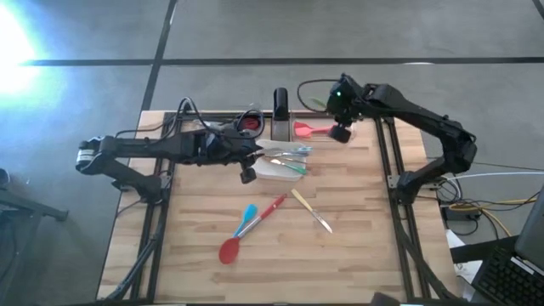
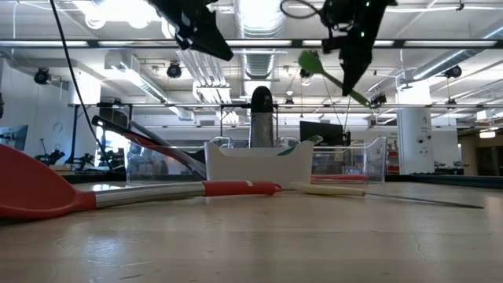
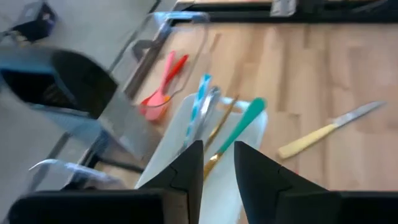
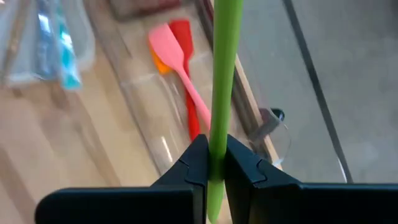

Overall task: Pick & Place Kitchen Items
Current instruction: Put the green spatula into the right transparent bin

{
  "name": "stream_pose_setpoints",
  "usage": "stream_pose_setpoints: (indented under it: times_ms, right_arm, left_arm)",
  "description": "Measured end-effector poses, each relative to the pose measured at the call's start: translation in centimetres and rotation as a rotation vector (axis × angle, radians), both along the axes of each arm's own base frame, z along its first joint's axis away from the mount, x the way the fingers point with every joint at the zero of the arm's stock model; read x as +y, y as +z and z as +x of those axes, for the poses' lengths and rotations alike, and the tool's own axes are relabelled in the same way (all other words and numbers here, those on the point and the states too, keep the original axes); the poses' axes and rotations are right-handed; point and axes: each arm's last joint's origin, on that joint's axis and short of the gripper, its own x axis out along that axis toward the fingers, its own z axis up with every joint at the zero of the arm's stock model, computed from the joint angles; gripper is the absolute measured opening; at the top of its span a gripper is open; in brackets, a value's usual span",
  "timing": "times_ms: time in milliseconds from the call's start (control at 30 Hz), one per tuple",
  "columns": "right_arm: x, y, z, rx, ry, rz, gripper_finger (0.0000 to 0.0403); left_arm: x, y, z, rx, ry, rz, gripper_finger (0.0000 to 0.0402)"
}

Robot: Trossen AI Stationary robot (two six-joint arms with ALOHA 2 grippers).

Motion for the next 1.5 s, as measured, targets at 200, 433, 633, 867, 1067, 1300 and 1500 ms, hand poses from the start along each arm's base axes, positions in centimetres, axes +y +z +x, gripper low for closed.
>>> stream_pose_setpoints:
  times_ms: [200,433,633,867,1067,1300,1500]
  right_arm:
    - [-3.7,-2.8,0.1,0.112,0.023,0.021,0.0019]
    - [-7.2,-7.3,1.0,0.233,0.033,0.098,0.0019]
    - [-8.3,-9.7,1.8,0.287,0.063,0.135,0.0019]
    - [-9.0,-11.0,2.5,0.283,0.082,0.132,0.0019]
    - [-9.4,-12.2,3.0,0.282,0.089,0.152,0.0019]
    - [-9.7,-13.6,3.4,0.298,0.096,0.172,0.0019]
    - [-10.1,-15.7,3.8,0.339,0.104,0.210,0.0019]
  left_arm:
    - [0.3,-0.8,-0.1,0.017,0.079,0.047,0.0081]
    - [0.2,-1.7,-1.0,-0.041,0.076,0.072,0.0071]
    - [0.1,-2.0,-2.1,-0.119,0.061,0.096,0.0073]
    - [-0.2,-1.4,-4.0,-0.201,0.044,0.102,0.0067]
    - [-0.5,-0.6,-5.5,-0.330,-0.026,0.115,0.0065]
    - [-0.6,0.1,-6.4,-0.364,-0.026,0.127,0.0067]
    - [-0.6,0.8,-6.9,-0.392,-0.025,0.130,0.0067]
